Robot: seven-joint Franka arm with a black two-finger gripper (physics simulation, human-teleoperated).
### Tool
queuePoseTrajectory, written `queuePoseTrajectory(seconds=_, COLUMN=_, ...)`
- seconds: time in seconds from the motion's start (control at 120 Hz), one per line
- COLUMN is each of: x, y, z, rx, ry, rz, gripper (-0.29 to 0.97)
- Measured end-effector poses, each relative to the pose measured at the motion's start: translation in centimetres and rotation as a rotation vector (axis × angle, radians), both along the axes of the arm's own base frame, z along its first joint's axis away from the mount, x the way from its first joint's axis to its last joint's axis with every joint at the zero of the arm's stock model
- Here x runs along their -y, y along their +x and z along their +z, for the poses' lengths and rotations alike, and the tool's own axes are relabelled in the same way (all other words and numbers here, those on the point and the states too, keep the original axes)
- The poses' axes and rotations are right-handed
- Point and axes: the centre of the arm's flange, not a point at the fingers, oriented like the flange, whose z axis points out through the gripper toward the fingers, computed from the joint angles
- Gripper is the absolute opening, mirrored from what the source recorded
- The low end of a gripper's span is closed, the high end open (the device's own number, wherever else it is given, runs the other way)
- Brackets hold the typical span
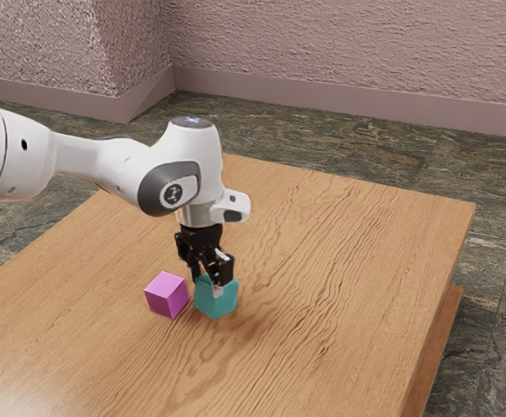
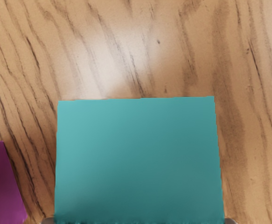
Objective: Pick up the blue block with one arm, and put the blue block on the pink block with one arm
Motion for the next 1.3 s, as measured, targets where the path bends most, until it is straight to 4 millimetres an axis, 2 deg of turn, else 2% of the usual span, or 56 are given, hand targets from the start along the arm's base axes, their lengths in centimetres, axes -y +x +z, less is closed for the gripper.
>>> queuePoseTrajectory(seconds=0.1, x=-2.1, y=-0.4, z=1.9, rx=0.02, ry=0.009, rz=0.022, gripper=0.35)
queuePoseTrajectory(seconds=0.167, x=-4.0, y=-0.4, z=2.7, rx=0.026, ry=0.013, rz=0.043, gripper=0.35)
queuePoseTrajectory(seconds=0.233, x=-5.1, y=-0.5, z=3.3, rx=0.028, ry=0.017, rz=0.049, gripper=0.35)
queuePoseTrajectory(seconds=0.608, x=-10.9, y=-0.2, z=3.7, rx=0.015, ry=0.013, rz=0.086, gripper=0.33)
queuePoseTrajectory(seconds=0.85, x=-12.2, y=-0.3, z=3.4, rx=0.006, ry=0.009, rz=0.081, gripper=0.32)
queuePoseTrajectory(seconds=1.142, x=-12.1, y=-0.5, z=3.4, rx=0.003, ry=-0.018, rz=0.098, gripper=0.32)
queuePoseTrajectory(seconds=1.3, x=-13.5, y=-0.7, z=3.6, rx=0.0, ry=-0.028, rz=0.142, gripper=0.32)
